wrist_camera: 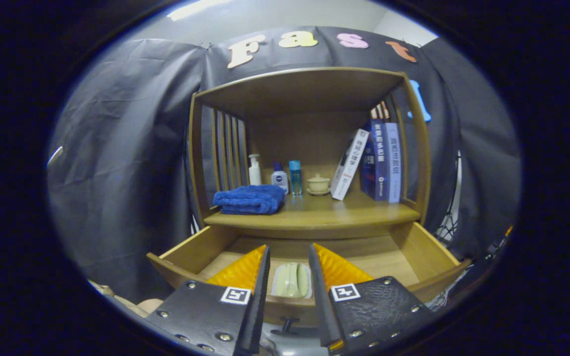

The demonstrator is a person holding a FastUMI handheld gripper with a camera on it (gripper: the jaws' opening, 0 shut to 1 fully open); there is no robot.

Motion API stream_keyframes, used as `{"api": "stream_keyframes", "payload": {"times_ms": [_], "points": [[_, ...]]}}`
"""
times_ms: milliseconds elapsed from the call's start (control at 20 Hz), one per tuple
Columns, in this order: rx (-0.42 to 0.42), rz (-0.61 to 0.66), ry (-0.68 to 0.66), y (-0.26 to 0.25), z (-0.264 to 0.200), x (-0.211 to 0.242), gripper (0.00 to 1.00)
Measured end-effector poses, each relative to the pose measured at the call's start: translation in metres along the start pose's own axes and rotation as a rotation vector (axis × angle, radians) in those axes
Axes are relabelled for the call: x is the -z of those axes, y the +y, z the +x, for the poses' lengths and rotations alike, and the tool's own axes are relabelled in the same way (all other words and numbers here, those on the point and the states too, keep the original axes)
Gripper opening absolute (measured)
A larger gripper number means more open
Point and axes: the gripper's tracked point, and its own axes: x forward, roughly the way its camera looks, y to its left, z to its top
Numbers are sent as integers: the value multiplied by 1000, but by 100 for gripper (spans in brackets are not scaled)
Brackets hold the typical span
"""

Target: Pull open the drawer, take out the items inside it, and place them on the countertop above the cabinet.

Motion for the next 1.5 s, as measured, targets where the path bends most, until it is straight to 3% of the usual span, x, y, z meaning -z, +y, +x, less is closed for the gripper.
{"api": "stream_keyframes", "payload": {"times_ms": [250, 500, 950, 1050, 1150, 1250, 1300, 1500], "points": [[-53, -60, 153, 9, 55, 23, 45], [-14, -44, 326, -5, 89, 58, 45], [46, -38, 554, -23, 106, 111, 45], [47, -19, 590, -23, 105, 114, 38], [34, -4, 625, -22, 110, 125, 38], [39, 2, 630, -22, 102, 121, 21], [45, -2, 626, -24, 107, 125, 17], [41, -9, 563, -20, 103, 110, 16]]}}
